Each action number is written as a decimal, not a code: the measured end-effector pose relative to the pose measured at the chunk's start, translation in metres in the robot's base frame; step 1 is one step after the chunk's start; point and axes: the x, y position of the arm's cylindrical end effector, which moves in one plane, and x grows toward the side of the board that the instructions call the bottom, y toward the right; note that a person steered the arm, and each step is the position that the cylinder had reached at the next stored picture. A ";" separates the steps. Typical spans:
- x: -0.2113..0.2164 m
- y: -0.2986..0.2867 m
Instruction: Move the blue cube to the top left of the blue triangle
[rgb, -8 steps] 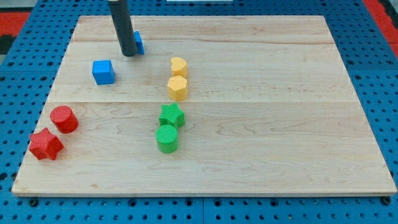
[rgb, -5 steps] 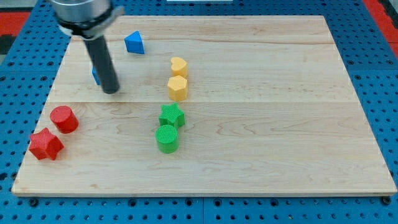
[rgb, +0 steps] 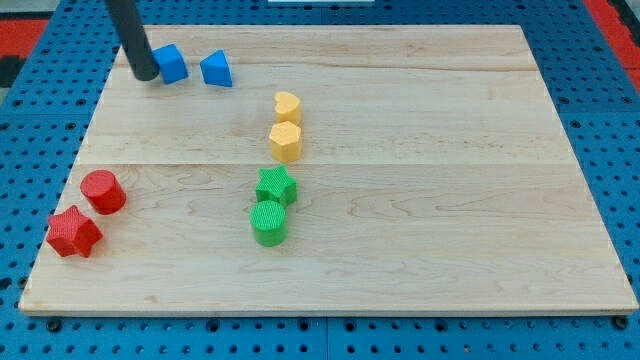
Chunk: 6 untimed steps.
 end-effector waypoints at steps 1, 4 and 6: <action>-0.004 0.011; -0.014 0.014; 0.006 0.092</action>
